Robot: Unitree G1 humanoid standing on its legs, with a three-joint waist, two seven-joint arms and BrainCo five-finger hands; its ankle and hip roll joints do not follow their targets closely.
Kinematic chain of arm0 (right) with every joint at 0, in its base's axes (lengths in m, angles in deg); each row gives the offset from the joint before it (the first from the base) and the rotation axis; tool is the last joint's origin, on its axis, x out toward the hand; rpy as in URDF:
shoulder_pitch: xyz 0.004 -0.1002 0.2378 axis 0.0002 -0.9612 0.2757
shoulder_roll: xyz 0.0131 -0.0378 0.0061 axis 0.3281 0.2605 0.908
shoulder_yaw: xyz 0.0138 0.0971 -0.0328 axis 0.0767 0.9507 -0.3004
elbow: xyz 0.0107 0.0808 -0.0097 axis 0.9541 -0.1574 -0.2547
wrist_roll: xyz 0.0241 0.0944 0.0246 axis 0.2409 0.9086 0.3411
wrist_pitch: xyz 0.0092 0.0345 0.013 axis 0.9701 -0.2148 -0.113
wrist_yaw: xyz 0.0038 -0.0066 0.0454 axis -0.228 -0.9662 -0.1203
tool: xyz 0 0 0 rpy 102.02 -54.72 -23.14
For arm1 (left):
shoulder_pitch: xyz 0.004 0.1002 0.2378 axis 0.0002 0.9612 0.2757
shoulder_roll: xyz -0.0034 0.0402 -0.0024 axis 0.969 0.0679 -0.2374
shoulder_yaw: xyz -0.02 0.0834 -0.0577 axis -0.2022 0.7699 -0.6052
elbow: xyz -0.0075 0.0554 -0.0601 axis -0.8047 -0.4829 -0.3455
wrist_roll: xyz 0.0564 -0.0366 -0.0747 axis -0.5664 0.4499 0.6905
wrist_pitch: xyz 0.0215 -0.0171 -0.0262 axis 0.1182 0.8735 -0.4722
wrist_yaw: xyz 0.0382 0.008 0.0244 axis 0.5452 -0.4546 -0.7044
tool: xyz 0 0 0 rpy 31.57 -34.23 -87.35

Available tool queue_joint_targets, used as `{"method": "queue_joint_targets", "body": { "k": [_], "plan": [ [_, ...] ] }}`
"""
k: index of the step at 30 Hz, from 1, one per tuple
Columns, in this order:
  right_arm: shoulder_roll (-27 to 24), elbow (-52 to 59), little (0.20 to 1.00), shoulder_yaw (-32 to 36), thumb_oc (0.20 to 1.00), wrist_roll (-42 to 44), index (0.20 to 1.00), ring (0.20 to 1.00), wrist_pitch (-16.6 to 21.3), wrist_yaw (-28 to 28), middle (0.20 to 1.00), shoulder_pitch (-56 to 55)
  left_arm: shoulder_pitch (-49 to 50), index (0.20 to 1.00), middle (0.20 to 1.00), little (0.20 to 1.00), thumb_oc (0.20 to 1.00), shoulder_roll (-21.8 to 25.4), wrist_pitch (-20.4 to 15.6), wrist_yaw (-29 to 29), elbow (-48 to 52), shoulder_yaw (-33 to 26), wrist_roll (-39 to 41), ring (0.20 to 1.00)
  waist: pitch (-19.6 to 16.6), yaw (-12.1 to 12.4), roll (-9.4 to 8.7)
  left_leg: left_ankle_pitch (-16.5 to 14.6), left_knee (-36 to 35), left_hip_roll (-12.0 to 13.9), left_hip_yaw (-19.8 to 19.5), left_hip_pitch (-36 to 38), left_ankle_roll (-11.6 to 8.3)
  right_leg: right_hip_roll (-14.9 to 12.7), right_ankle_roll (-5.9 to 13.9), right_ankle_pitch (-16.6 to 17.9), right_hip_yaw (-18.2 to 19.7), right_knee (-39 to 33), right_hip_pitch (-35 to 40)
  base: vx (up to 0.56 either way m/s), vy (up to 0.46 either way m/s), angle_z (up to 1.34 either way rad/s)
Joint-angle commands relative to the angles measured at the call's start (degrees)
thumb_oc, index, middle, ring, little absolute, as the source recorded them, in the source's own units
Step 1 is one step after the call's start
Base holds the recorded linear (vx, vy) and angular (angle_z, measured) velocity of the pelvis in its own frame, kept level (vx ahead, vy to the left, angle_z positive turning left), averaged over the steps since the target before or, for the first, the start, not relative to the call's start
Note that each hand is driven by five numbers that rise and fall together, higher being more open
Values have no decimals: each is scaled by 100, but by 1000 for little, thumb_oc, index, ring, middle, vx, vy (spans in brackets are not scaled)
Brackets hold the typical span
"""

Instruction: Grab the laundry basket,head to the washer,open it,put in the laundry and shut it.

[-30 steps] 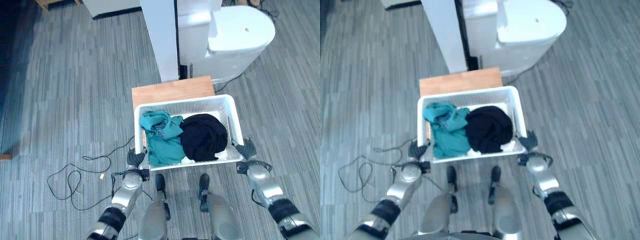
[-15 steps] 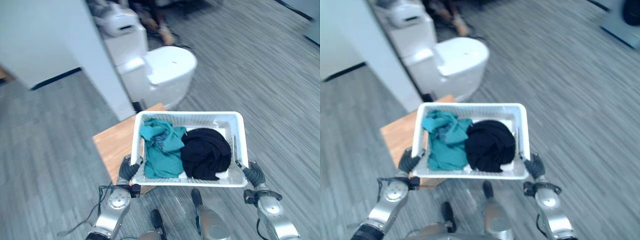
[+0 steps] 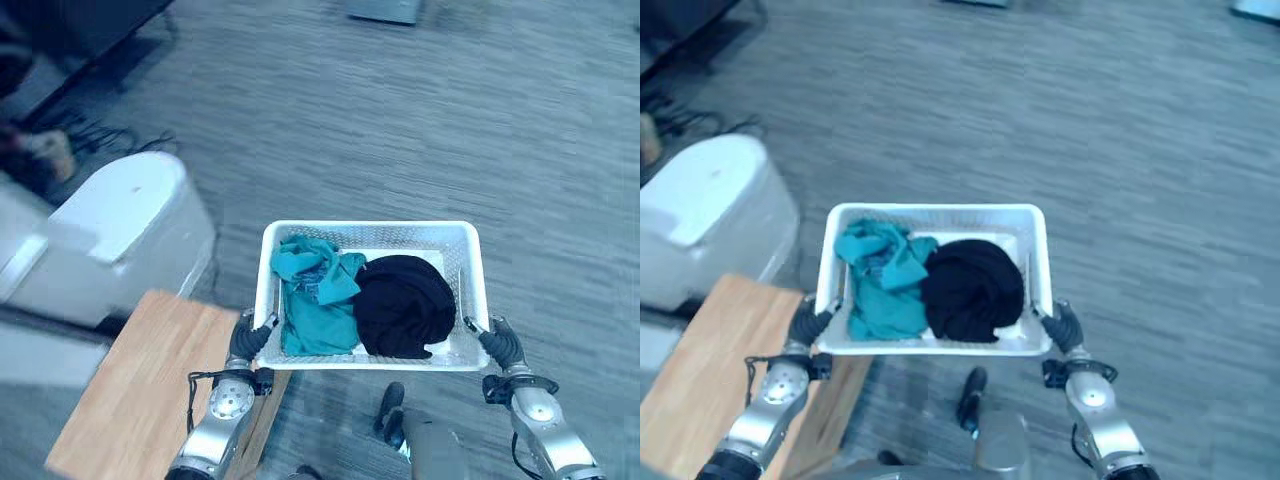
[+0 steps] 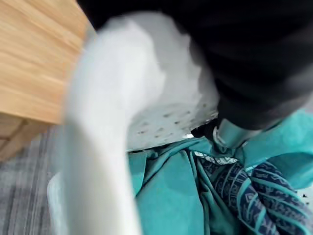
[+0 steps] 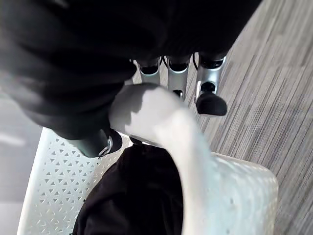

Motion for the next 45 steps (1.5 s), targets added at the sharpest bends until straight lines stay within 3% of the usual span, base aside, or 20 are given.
{"method": "queue_joint_targets", "body": {
  "k": [1,4,6,7,9,11,17,19,22,26,30,34,35,37,38,39,40,43,44,45],
  "plan": [
    [2,861,200,-109,200,680,200,200,855,484,200,606,-341,200,200,200,200,-192,-606,489,716,402,365,200,112,157,-30,-569,807,-607,-1577,-942,76,139,699,-199,803,-1065,892,304,-137,-155],
    [-7,831,200,-136,200,697,200,200,844,518,200,548,-235,200,200,200,200,-236,-598,505,703,432,361,200,139,271,-46,-681,368,-873,-1923,-1208,174,146,803,-208,1066,-1173,1030,201,-6,-116],
    [10,731,200,-152,200,675,200,200,837,517,200,520,-152,200,200,200,200,-252,-591,521,692,377,323,200,286,517,-73,74,-207,-1098,-2320,-1849,129,271,764,-159,1360,-1237,1232,145,5,-66],
    [11,731,200,-151,200,675,200,200,837,517,200,519,-151,200,200,200,200,-251,-592,521,692,378,323,200,291,522,-78,82,-225,-1102,-2314,-1833,128,267,765,-159,1365,-1237,1239,227,8,-107],
    [69,647,200,-159,200,698,200,200,851,505,200,499,-86,200,200,200,200,-278,-586,516,692,321,282,200,380,730,16,703,-938,-1267,-2615,-2062,18,492,708,-299,1624,-1241,1490,315,37,-101],
    [82,607,200,-141,200,714,200,200,850,481,200,521,-63,200,200,200,200,-297,-566,512,676,293,279,200,387,812,69,872,-1135,-1309,-2664,-2197,-8,587,667,-440,1787,-1213,1670,354,88,-17],
    [237,566,200,-218,200,744,200,200,818,660,200,635,48,200,200,200,200,-184,-533,536,668,205,198,200,12,964,-43,588,-1071,-1303,-2580,-1751,281,411,846,-739,2181,-791,2021,405,150,-71],
    [261,609,200,-256,200,662,200,200,800,691,200,757,6,200,200,200,200,-50,-508,483,682,171,198,200,-12,922,-112,282,-1014,-1367,-2419,-1396,505,270,1158,-548,2245,357,1632,379,150,-35],
    [297,621,200,-333,200,604,200,200,744,714,200,890,-89,200,200,200,200,3,-501,390,686,122,205,200,52,853,-88,120,-1102,-1357,-2264,-1048,580,152,1272,-260,2113,788,1061,203,57,-33],
    [289,668,200,-262,200,698,200,200,720,746,200,834,-135,200,200,200,200,3,-522,383,726,42,266,200,168,602,-12,-121,-1389,-1401,-2277,-470,536,252,1106,-97,1801,-7,123,354,-35,-22],
    [338,656,200,-99,200,669,200,200,718,731,200,582,-267,200,200,200,200,-46,-558,441,655,30,150,200,158,364,-9,-452,-1490,-1443,-2611,11,398,86,1241,277,1875,-1010,-62,443,-197,44],
    [277,562,200,-61,200,645,200,200,759,790,200,456,-134,200,200,200,200,-166,-601,493,616,8,143,200,25,292,43,-633,-988,-1311,-2650,130,259,51,1066,416,1911,-839,125,366,-188,62],
    [242,561,200,-41,200,628,200,200,751,786,200,450,-104,200,200,200,200,-189,-589,516,611,1,175,200,5,278,75,-496,-576,-1185,-2618,30,189,66,1006,382,1852,-868,211,303,-279,81],
    [44,605,200,52,200,731,200,200,758,775,200,393,2,200,200,200,200,-241,-542,578,557,44,264,200,56,366,86,263,1169,-813,-2572,-638,29,221,659,77,1614,-1059,860,543,-405,44],
    [3,609,200,70,200,729,200,200,724,770,200,381,-7,200,200,200,200,-257,-525,584,539,53,277,200,76,412,60,165,1206,-880,-2554,-817,94,211,628,6,1603,-1092,978,631,-261,-7],
    [-28,639,200,142,200,723,200,200,704,771,200,323,49,200,200,200,200,-279,-521,629,574,63,266,200,62,527,15,-151,780,-1072,-2435,-1255,224,191,695,-118,1599,-1245,1296,520,-115,-34],
    [-48,636,200,176,200,726,200,200,719,763,200,300,66,200,200,200,200,-286,-507,648,579,66,229,200,48,570,9,-198,432,-1136,-2353,-1399,266,178,735,-163,1571,-1309,1403,506,-65,-9],
    [-46,571,200,210,200,701,200,200,727,713,200,312,100,200,200,200,200,-289,-497,689,586,85,155,200,39,724,104,467,-713,-1308,-2263,-1771,161,358,762,-292,1605,-1443,1764,306,-7,-23],
    [-46,570,200,211,200,701,200,200,728,713,200,312,101,200,200,200,200,-289,-497,689,586,86,154,200,44,725,98,483,-744,-1318,-2260,-1749,161,351,764,-292,1606,-1446,1773,320,-11,-35],
    [-7,532,200,212,200,661,200,200,738,675,200,320,122,200,200,200,200,-305,-491,706,567,90,131,200,37,796,165,872,-1224,-1296,-2104,-1952,55,509,755,-386,1600,-1495,1954,340,10,-45]
  ]
}}
